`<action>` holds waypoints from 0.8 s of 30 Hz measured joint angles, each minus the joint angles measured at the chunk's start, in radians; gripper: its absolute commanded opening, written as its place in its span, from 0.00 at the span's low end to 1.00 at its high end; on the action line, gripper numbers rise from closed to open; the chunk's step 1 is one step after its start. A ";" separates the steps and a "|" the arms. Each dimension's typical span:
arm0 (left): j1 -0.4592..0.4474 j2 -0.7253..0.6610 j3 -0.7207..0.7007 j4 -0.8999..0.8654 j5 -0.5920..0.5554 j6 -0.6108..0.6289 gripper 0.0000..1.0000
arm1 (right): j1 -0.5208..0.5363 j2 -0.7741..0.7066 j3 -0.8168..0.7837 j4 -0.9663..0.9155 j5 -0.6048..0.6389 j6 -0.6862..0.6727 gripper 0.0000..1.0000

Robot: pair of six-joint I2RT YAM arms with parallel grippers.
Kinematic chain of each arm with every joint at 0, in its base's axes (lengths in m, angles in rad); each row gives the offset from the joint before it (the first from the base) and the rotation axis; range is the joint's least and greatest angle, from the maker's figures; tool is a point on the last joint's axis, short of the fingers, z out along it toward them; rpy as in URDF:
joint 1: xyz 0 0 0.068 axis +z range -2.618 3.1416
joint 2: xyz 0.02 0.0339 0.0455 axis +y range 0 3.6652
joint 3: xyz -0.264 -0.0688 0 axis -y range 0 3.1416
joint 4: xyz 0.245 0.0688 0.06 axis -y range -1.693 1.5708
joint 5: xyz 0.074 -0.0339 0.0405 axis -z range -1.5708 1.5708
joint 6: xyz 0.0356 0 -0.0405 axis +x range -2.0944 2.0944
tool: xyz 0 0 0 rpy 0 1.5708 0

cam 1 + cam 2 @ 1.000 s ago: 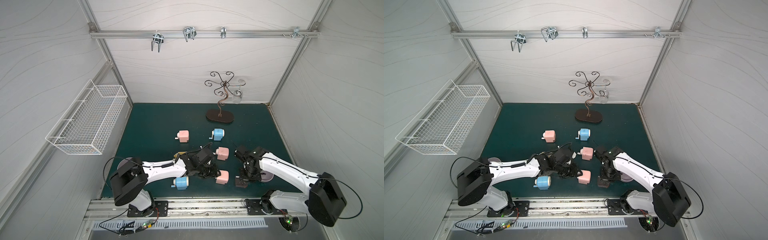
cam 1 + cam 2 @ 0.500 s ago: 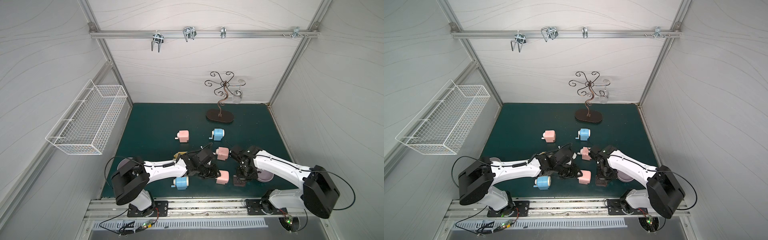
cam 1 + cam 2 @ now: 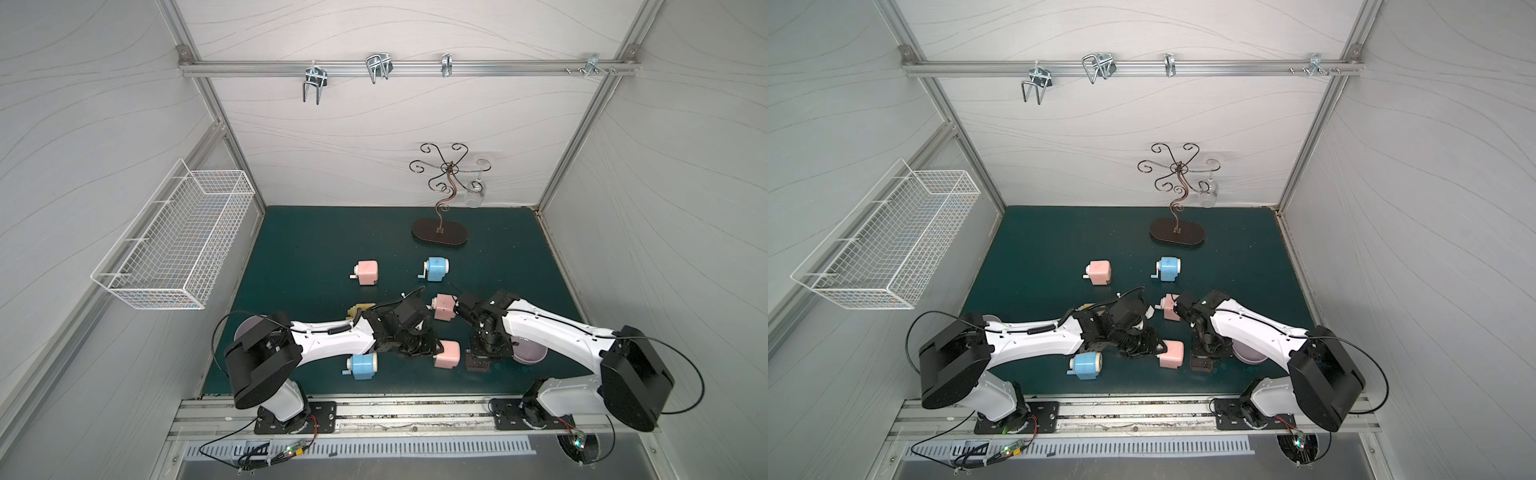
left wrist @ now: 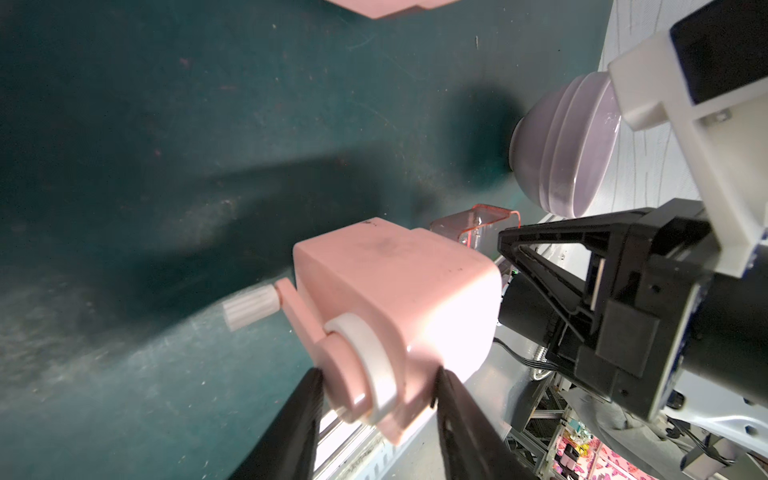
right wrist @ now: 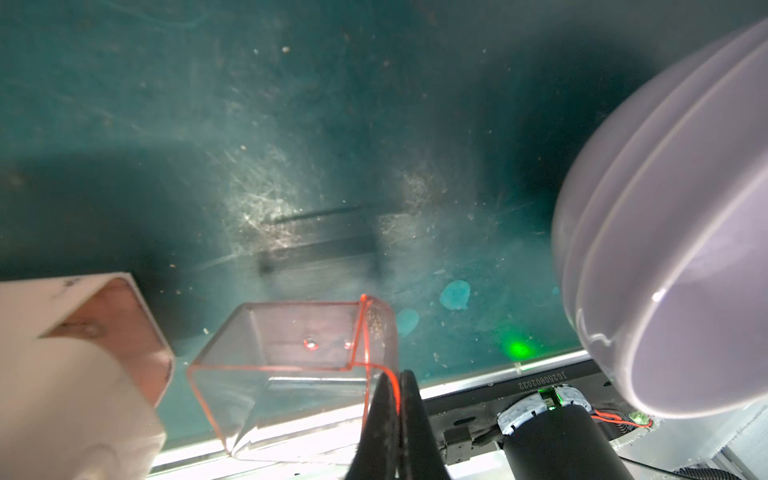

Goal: Put the tray back into the pencil sharpener
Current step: Close the container of the pencil sharpener.

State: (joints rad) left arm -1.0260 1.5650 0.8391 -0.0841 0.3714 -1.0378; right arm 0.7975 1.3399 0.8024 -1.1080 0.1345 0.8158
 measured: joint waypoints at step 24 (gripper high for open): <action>0.000 0.008 -0.004 0.024 0.009 -0.014 0.48 | 0.019 0.036 0.000 -0.004 0.034 0.049 0.00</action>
State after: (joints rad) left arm -1.0260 1.5734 0.8352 -0.0601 0.3805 -1.0515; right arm 0.8165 1.3758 0.8024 -1.1122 0.1688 0.8646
